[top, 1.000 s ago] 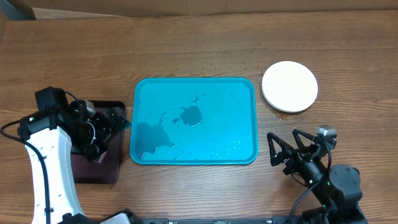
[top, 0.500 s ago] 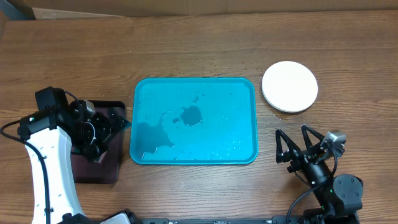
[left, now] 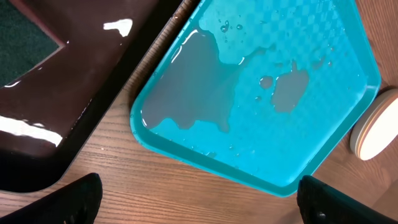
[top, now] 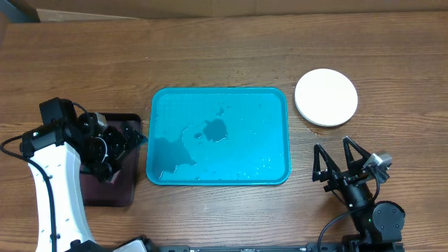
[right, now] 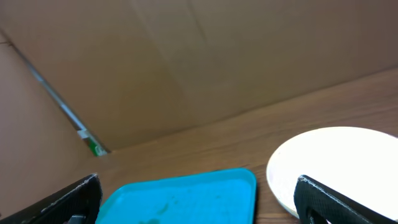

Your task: Clean dirty plates on tray and stack at the side

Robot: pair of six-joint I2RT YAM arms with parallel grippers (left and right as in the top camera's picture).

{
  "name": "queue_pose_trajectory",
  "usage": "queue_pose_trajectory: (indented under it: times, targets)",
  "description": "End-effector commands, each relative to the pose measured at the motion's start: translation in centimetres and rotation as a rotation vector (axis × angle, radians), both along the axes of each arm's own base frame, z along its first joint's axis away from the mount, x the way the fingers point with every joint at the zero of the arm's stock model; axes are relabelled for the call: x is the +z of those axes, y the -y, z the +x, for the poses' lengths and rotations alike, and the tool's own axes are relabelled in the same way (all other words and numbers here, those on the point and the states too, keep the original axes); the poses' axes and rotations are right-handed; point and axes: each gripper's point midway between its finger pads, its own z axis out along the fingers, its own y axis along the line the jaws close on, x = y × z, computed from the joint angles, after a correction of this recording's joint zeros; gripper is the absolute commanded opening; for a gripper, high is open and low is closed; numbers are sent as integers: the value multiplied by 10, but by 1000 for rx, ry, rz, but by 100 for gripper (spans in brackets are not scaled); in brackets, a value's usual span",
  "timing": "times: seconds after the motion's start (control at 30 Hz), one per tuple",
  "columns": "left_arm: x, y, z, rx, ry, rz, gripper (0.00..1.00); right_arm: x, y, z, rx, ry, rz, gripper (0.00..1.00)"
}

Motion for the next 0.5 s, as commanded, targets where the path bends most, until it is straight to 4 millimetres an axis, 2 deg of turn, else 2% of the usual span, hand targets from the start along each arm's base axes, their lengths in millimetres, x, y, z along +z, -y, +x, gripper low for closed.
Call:
queue_pose_trajectory:
  times: [0.0,0.07,0.13,0.23,0.47]
  targets:
    - [-2,2,0,-17,1,-6,100,-1,18,4,-95,8,2,100]
    - [-2,2,0,-17,1,-6,100,-4,27,6,-146,-3,0,100]
    - [-2,2,0,-17,1,-6,100,-15,39,8,-212,-49,-10,100]
    - [-2,2,0,-17,1,-6,100,-26,39,8,-217,-76,-90,100]
    - [-2,2,0,-17,1,-6,100,-26,40,8,-222,-43,-259,100]
